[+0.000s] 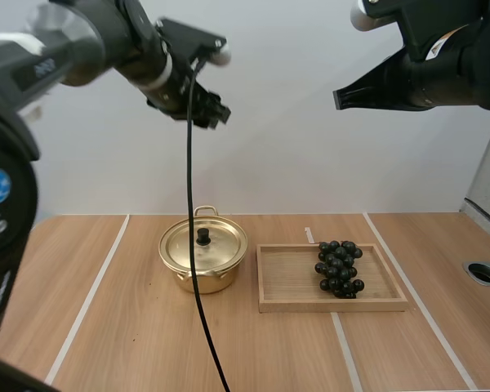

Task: Open the pot, put the pineapple inside, and close it

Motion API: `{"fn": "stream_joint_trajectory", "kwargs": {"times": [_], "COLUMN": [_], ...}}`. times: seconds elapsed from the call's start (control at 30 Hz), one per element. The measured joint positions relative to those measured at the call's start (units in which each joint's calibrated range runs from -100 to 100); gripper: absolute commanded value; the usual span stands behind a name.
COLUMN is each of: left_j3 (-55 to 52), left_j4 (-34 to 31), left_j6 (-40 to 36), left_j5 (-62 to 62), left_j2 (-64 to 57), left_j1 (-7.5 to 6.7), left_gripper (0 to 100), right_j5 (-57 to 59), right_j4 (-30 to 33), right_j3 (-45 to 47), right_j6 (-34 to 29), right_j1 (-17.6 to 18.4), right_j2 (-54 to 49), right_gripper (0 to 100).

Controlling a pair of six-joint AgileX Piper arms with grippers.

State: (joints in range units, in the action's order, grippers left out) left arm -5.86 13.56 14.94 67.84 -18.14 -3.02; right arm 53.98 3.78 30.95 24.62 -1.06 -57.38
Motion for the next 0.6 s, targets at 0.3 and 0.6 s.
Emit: {"fn": "stream_joint_trajectory", "kwargs": {"times": [0.3,0.6], "left_j3": [5.86,6.53], "left_j4": [-4.63,-10.77], "left_j6": [-4.73,-14.35], "left_j5": [-10.57,-27.75], "left_j2": [-11.24,-23.32], "left_j1": [0.0,0.0], "left_gripper": [93,93], "right_j5": [-1.32,-14.81], "right_j4": [-0.37,-0.76], "right_j3": [0.0,0.0], "right_j6": [0.0,0.0], "right_j1": [0.0,0.0], "right_j2": [0.38,3.13], "right_gripper": [0,24]}}
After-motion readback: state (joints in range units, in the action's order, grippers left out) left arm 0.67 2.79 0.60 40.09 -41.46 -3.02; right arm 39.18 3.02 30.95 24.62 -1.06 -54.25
